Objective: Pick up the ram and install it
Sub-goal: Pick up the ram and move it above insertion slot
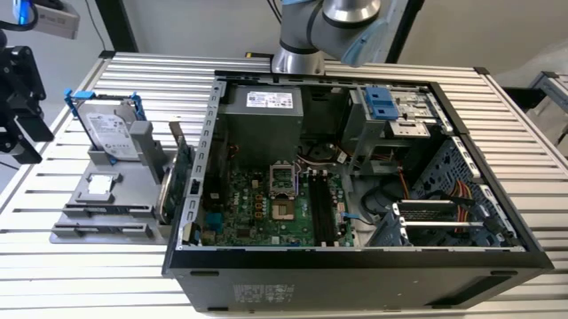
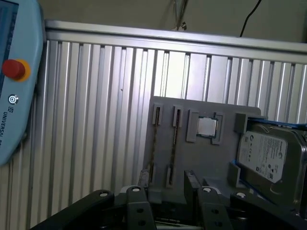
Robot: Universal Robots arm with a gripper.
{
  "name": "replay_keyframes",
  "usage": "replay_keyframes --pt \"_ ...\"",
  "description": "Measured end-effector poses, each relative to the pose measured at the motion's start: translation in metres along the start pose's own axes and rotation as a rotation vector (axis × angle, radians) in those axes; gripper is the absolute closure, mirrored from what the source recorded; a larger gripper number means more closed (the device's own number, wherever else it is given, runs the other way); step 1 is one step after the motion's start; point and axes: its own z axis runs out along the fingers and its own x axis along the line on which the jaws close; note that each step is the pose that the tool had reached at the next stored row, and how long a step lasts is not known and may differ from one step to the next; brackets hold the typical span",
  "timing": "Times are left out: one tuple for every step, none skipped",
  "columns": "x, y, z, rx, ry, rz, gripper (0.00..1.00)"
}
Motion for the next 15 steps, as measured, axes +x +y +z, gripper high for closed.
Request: replay_keyframes --pt "0.0 0.0 0.0011 0.0001 0.0 0.0 0.0" --pt "0.0 0.0 0.002 0.0 0.0 0.001 0.0" --pt "0.0 0.0 0.0029 -0.0001 0.0001 0.002 0.0" --pt "0.0 0.0 0.0038 0.0 0.0 0.003 0.0" --pt "0.0 0.0 0.0046 0.0 -0.0001 0.005 0.0" --pt "0.0 0.0 0.0054 0.0 -0.0001 0.007 0.0" --pt "0.0 -0.0001 0.0062 0.0 -0.0002 0.008 0.0" --pt "0.0 -0.0001 0.007 -0.0001 -0.0001 0.01 0.0" --pt "0.0 -0.0001 0.0078 0.0 -0.0002 0.011 0.0" --pt "0.0 -0.0001 0.0086 -0.0001 -0.0001 0.012 0.0" --pt "-0.0001 -0.0001 0.0094 -0.0001 -0.0001 0.014 0.0" --pt "0.0 -0.0001 0.0102 -0.0001 -0.0001 0.015 0.0" --pt "-0.0001 -0.0001 0.0109 -0.0001 -0.0001 0.016 0.0" --pt "0.0 -0.0001 0.0117 0.0 -0.0001 0.016 0.0" --pt "-0.0001 -0.0001 0.0124 0.0 -0.0002 0.017 0.0"
